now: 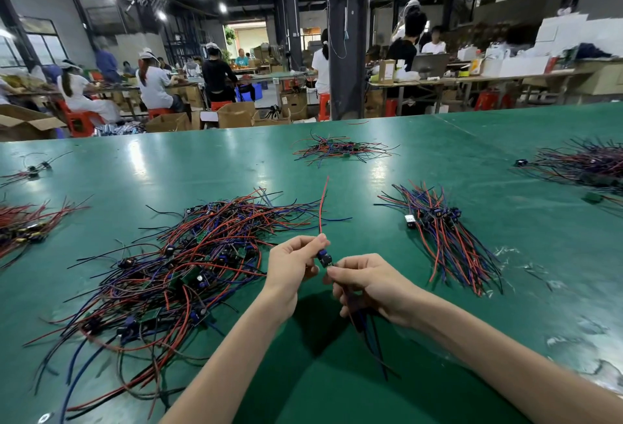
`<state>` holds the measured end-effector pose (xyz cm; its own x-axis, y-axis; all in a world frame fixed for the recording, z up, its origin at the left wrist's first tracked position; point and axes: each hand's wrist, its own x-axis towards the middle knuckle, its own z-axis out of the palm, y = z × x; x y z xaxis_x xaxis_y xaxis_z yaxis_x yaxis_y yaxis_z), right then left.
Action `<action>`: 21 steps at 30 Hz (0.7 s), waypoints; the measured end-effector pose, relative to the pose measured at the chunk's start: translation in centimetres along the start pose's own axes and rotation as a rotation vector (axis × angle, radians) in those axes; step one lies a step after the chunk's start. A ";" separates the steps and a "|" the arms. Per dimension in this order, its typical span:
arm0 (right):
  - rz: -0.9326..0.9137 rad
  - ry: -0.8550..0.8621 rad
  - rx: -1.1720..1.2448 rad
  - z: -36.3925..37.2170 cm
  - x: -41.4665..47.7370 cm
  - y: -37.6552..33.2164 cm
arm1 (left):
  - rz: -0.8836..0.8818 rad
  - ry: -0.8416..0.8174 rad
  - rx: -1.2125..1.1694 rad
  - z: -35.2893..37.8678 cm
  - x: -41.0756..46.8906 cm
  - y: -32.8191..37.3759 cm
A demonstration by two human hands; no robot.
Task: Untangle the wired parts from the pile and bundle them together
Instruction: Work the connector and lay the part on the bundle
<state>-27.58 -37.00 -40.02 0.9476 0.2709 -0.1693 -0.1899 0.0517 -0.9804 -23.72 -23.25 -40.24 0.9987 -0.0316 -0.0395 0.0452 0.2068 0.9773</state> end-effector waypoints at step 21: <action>-0.070 0.094 -0.007 -1.0 0.4 0.5 | 0.019 -0.215 0.025 0.3 -0.5 -1.1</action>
<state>-27.07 -37.83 -40.68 0.9784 0.1756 -0.1091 -0.1213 0.0605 -0.9908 -24.24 -23.76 -41.19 0.9715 -0.2358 0.0218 0.0230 0.1856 0.9824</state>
